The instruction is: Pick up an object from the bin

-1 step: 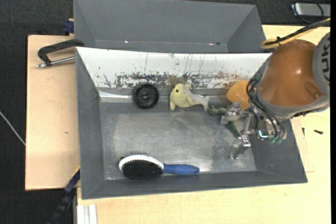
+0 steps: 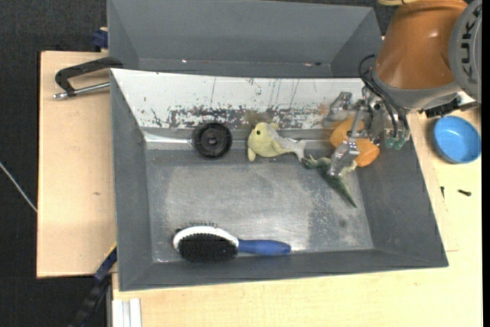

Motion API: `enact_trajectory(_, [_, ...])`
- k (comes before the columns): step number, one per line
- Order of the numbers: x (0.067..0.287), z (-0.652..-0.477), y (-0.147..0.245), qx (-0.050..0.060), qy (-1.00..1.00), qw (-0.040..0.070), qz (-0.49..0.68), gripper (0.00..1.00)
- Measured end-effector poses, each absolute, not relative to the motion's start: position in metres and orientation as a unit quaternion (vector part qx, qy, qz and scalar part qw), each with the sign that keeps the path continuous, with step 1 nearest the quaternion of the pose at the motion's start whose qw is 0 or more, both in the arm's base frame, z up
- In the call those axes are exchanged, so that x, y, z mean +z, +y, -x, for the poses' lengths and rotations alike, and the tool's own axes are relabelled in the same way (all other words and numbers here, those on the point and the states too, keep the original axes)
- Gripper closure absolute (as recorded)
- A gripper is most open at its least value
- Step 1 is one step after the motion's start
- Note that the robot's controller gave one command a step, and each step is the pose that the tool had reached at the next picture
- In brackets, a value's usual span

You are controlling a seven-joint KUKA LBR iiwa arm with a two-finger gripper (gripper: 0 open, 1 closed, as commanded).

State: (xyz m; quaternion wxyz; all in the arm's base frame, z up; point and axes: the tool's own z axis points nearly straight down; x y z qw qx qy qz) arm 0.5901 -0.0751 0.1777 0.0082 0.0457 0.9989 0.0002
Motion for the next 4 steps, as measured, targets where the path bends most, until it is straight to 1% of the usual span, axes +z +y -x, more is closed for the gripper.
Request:
enact_trajectory(1, [0.072, -0.583, -0.096, 0.000, 0.999, 0.001, 0.050, 0.00])
enact_trajectory(2, [0.072, -0.600, -0.111, 0.002, 0.986, 0.000, 0.165, 0.00])
enact_trajectory(3, [0.074, -0.603, -0.109, 0.001, 0.986, 0.007, 0.164, 1.00])
enact_trajectory(4, [0.216, -0.603, -0.100, -0.002, 0.980, 0.008, 0.201, 1.00])
